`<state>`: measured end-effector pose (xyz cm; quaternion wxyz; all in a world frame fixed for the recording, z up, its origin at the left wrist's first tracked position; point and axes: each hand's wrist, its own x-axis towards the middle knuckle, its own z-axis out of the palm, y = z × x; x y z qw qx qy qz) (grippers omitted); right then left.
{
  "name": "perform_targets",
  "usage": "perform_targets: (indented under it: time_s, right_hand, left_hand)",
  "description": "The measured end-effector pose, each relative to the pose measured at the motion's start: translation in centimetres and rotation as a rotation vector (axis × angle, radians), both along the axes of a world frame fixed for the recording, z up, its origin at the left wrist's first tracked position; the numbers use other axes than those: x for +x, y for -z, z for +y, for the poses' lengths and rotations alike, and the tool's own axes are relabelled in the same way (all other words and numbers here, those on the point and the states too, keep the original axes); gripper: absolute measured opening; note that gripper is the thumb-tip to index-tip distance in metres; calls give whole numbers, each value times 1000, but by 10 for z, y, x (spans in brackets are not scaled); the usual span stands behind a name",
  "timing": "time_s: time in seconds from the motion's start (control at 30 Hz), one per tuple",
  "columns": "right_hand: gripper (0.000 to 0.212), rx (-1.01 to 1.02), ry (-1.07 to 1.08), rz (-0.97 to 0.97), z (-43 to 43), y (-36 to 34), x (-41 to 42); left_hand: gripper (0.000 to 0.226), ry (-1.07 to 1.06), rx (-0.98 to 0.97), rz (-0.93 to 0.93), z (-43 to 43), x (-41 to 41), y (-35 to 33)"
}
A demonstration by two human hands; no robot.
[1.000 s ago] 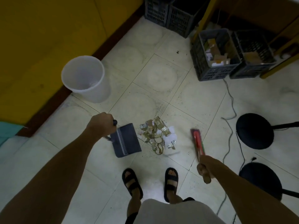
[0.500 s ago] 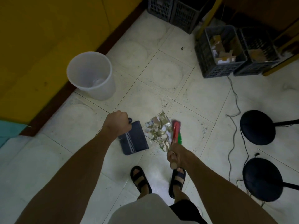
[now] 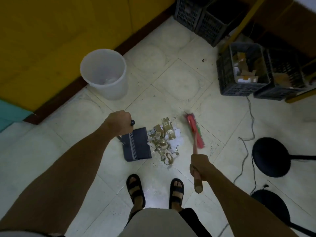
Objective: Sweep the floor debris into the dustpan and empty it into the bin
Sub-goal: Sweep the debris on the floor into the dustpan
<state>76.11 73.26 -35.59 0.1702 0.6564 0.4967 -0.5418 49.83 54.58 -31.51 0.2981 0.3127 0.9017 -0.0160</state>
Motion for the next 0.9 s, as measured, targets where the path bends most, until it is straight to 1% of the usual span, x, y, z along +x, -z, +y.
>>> perform_targets:
  time_s: [0.07,0.17,0.27,0.33,0.37,0.47,0.5,0.63,0.67,0.73,0.8,0.9]
  right_hand:
    - [22,61,-142,-47,20,12,1]
    - [18,142,-375,-135,54,29,8]
    - [22,198,-626,-202,83,51,20]
    - [31,226,-833,-268,87,63,33]
    - [30,234,-897,-278,84,69,40]
    - [11,221,-1018,-292,66,76,72]
    - [10,228,-1032,-300,61,75,84]
    - [27,228,-1117,-316,59,71,122]
    - [27,228,-1107,-316,61,68,128]
    - [21,243,-997,-301,59,59,137]
    - [19,229,-790,-251,54,49,140]
    - [25,173,-483,-168,43,41,133]
  left_hand:
    - [20,-58,-18,-1,-1,9,4]
    - [23,-113,-37,27,-1,18,11]
    - [25,-121,-35,72,3,23,12]
    - [23,-123,-24,93,3,26,14]
    - [23,-121,-20,97,2,27,14]
    - [22,-92,-30,94,-4,27,14]
    - [22,-76,-31,94,-7,26,14]
    - [21,-26,-10,62,-12,25,11]
    - [20,-14,-4,43,-14,25,10]
    - [19,15,-5,20,-18,24,8]
    - [20,36,2,33,-20,24,10]
    - [26,37,28,54,-22,27,15]
